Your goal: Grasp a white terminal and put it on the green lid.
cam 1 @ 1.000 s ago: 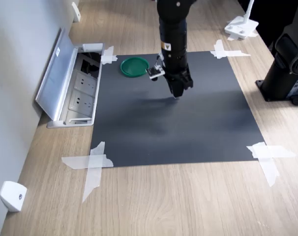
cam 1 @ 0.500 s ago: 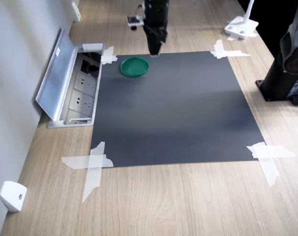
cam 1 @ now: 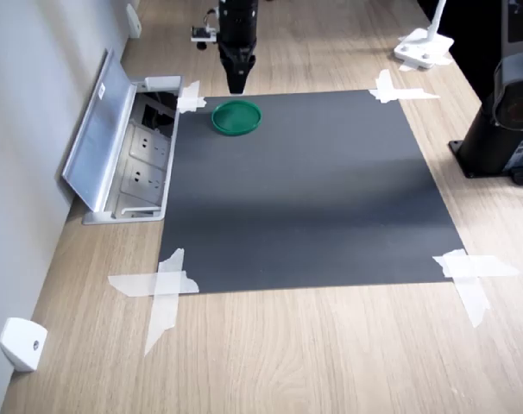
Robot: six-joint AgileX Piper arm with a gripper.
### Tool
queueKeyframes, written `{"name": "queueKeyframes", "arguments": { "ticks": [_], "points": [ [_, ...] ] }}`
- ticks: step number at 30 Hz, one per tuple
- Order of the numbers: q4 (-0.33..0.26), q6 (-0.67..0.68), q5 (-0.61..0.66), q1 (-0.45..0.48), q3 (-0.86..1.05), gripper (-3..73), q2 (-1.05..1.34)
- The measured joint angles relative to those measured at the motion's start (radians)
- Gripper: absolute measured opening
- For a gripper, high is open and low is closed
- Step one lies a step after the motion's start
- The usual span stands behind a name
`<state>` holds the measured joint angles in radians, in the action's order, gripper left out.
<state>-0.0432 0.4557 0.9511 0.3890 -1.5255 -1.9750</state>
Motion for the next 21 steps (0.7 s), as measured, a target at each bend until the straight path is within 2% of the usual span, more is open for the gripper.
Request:
{"name": "queueKeyframes", "arguments": {
  "ticks": [6, 8, 17, 21],
  "points": [
    [-0.031, 0.034, 0.005, 0.0, 0.0, 15.0, -0.006],
    [-0.033, 0.037, 0.005, 0.0, 0.0, 19.6, -0.006],
    [-0.033, 0.025, 0.006, 0.0, 0.0, 49.6, -0.006],
    [-0.024, 0.003, 0.011, 0.0, 0.0, 54.7, 0.001]
  ]
}}
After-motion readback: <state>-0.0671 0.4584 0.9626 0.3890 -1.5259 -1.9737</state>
